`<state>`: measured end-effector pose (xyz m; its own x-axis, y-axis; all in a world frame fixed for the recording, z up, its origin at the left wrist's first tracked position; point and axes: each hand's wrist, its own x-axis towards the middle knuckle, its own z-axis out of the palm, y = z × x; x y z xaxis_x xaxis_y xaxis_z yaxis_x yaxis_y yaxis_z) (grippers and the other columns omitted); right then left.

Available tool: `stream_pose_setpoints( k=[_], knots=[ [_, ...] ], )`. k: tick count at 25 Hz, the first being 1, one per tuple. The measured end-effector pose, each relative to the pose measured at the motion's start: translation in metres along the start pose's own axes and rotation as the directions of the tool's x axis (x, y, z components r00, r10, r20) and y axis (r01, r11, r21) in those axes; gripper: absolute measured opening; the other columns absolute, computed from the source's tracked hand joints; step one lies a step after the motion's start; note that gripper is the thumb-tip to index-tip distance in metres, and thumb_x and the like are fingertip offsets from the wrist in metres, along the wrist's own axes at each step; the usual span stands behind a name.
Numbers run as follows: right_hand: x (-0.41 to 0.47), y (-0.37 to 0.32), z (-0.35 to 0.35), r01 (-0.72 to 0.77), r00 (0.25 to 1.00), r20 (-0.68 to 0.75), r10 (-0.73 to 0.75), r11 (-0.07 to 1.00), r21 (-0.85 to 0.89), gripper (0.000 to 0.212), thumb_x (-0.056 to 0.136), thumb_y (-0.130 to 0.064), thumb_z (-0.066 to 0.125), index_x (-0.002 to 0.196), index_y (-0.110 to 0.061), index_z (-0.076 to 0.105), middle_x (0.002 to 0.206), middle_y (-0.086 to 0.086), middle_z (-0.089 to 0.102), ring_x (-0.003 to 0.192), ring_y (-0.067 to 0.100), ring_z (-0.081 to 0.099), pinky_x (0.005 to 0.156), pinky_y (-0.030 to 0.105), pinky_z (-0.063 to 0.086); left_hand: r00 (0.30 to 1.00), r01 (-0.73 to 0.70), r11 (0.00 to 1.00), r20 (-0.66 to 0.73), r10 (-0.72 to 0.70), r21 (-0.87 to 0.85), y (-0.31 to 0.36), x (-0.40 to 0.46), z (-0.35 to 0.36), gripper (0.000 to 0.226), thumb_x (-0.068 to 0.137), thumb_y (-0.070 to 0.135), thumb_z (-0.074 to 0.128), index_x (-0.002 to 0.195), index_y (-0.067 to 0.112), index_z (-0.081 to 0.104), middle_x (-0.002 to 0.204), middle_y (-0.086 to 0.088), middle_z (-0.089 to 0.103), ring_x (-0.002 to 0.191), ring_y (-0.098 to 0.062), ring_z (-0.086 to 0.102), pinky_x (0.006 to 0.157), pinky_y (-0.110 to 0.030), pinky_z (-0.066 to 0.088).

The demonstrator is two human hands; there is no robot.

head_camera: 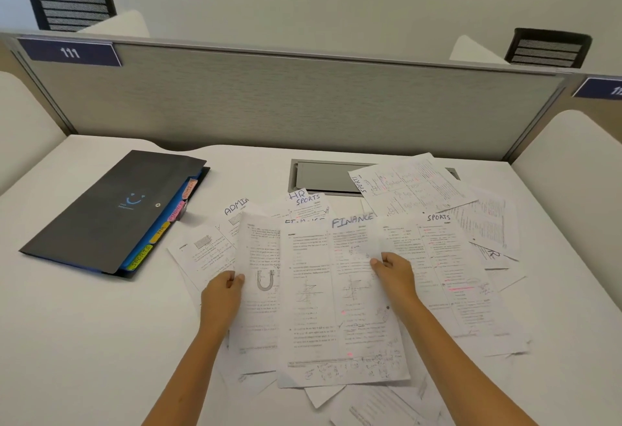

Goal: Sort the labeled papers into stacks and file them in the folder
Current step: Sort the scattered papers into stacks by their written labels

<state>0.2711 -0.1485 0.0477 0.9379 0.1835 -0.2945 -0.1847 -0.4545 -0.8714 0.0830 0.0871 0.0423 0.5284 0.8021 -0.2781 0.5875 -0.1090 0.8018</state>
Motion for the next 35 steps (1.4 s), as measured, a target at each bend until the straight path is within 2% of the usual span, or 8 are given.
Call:
stream_pose_setpoints(
  k=[3, 7, 13, 20, 24, 28, 32, 35],
  knots=[
    [-0.004, -0.027, 0.034, 0.043, 0.997, 0.072, -0.040, 0.998, -0.042, 0.023, 0.092, -0.010, 0.052, 0.070, -0.008, 0.053, 0.067, 0.003, 0.054, 0.058, 0.016, 0.049, 0.054, 0.023, 0.041, 0.998, 0.050, 0.989, 0.047, -0.044, -0.138, -0.007, 0.001, -0.002, 0.038, 0.098, 0.034, 0.045, 0.069, 0.011, 0.050, 0.066, -0.005, 0.053, 0.062, -0.019, 0.049, 0.058, -0.032, 0.041],
    [-0.009, -0.040, 0.073, 0.068, 0.991, 0.124, -0.056, 0.994, -0.090, 0.027, 0.096, -0.006, 0.043, 0.070, -0.014, 0.048, 0.068, -0.003, 0.046, 0.057, 0.009, 0.039, 0.051, 0.018, 0.029, 0.995, 0.023, 0.989, 0.097, -0.008, -0.148, -0.015, 0.005, -0.004, 0.039, 0.090, 0.037, 0.060, 0.069, 0.006, 0.052, 0.069, -0.004, 0.062, 0.063, -0.023, 0.057, 0.058, -0.035, 0.047],
    [-0.036, -0.027, 0.070, 0.260, 0.965, 0.074, -0.253, 0.959, -0.109, 0.032, 0.098, -0.020, 0.046, 0.128, -0.015, 0.052, 0.109, -0.001, 0.059, 0.098, 0.014, 0.057, 0.081, 0.023, 0.048, 0.996, -0.086, 0.991, -0.007, 0.086, -0.098, -0.011, -0.003, -0.007, 0.018, 0.092, 0.022, 0.059, 0.077, 0.012, 0.061, 0.077, -0.006, 0.068, 0.075, -0.028, 0.065, 0.062, -0.031, 0.049],
    [-0.057, -0.022, 0.024, 0.277, 0.958, 0.084, -0.274, 0.961, -0.023, 0.048, 0.089, -0.033, 0.062, 0.132, -0.023, 0.047, 0.118, -0.008, 0.055, 0.109, 0.011, 0.055, 0.082, 0.017, 0.046, 0.913, -0.366, 0.924, -0.237, 0.333, -0.114, 0.032, -0.020, -0.072, 0.016, 0.095, 0.023, 0.056, 0.085, 0.011, 0.060, 0.080, -0.004, 0.065, 0.069, -0.016, 0.060, 0.054, -0.013, 0.046],
    [-0.073, -0.083, 0.009, 0.243, 0.915, 0.274, -0.297, 0.946, 0.216, 0.073, 0.078, -0.048, 0.067, 0.141, -0.027, 0.035, 0.128, -0.009, 0.055, 0.118, 0.009, 0.052, 0.097, 0.029, 0.042, 0.898, -0.441, 0.830, -0.182, 0.402, -0.342, 0.075, -0.034, -0.085, 0.012, 0.093, 0.025, 0.057, 0.085, 0.016, 0.059, 0.084, 0.007, 0.069, 0.073, -0.006, 0.064, 0.064, -0.027, 0.053],
    [-0.092, -0.120, -0.023, 0.139, 0.860, 0.380, -0.340, 0.874, 0.466, 0.037, 0.085, -0.030, 0.066, 0.119, -0.016, 0.060, 0.112, 0.002, 0.071, 0.103, 0.021, 0.067, 0.089, 0.039, 0.054, 0.902, -0.370, 0.756, -0.014, 0.432, -0.540, 0.105, -0.057, -0.062, 0.025, 0.084, 0.036, 0.065, 0.098, 0.016, 0.062, 0.094, 0.004, 0.072, 0.088, -0.024, 0.067, 0.074, -0.040, 0.056],
    [-0.121, -0.129, -0.053, 0.378, 0.877, 0.166, -0.451, 0.860, 0.344, 0.004, 0.087, -0.024, 0.063, 0.088, -0.024, 0.067, 0.085, 0.002, 0.072, 0.077, 0.013, 0.067, 0.064, 0.022, 0.056, 0.838, -0.281, 0.710, 0.195, 0.510, -0.646, 0.123, -0.081, -0.045, 0.049, 0.062, 0.049, 0.078, 0.104, 0.026, 0.067, 0.102, 0.003, 0.072, 0.093, -0.019, 0.069, 0.072, -0.033, 0.059],
    [-0.129, -0.116, -0.064, 0.425, 0.883, 0.054, -0.466, 0.844, 0.327, 0.006, 0.083, -0.021, 0.068, 0.082, -0.025, 0.064, 0.080, 0.003, 0.068, 0.071, 0.014, 0.063, 0.059, 0.019, 0.054, 0.792, -0.294, 0.731, 0.271, 0.548, -0.616, 0.128, -0.096, -0.028, 0.045, 0.055, 0.050, 0.078, 0.096, 0.035, 0.070, 0.099, 0.005, 0.073, 0.091, -0.013, 0.069, 0.072, -0.033, 0.059]
  ],
)
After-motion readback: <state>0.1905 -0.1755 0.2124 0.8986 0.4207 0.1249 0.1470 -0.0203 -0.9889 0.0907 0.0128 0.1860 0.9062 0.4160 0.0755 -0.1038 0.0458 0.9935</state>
